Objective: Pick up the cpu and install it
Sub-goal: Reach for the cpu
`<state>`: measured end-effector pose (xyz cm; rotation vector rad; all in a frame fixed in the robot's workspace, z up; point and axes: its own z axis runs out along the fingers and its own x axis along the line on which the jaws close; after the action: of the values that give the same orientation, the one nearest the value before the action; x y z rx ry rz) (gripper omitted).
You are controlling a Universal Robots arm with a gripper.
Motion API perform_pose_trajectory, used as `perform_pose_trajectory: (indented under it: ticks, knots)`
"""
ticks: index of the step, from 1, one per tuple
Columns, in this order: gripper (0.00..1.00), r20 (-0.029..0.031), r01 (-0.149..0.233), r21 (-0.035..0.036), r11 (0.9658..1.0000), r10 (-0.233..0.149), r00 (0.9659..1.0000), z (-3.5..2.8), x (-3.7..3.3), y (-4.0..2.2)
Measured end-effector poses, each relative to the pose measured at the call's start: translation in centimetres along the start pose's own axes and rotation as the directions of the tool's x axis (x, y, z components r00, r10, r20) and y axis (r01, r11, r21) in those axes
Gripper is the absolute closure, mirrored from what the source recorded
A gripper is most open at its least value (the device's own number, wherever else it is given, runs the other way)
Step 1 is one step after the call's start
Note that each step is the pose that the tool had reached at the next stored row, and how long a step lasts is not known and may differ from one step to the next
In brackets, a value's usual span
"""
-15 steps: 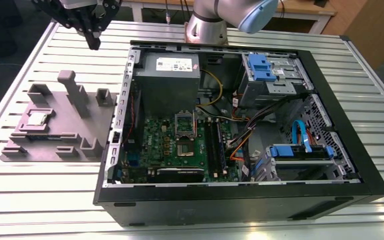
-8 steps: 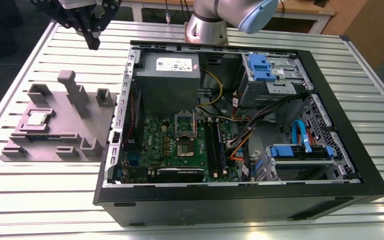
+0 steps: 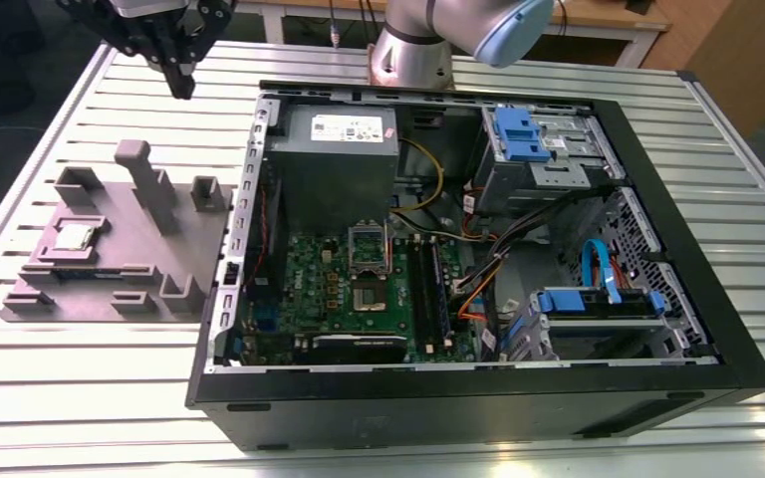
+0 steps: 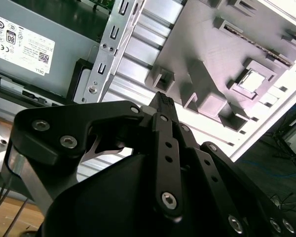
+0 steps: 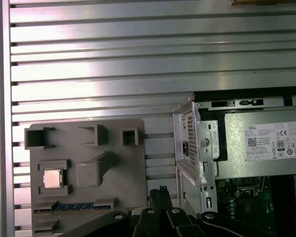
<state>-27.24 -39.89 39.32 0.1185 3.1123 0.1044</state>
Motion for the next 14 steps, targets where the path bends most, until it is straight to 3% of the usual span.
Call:
perform_pose_trajectory:
  ticks: [14]
  knots:
    - [0.9,0.0,0.0,0.0,1.0,0.0,1.0,-0.01,0.34,-0.03]
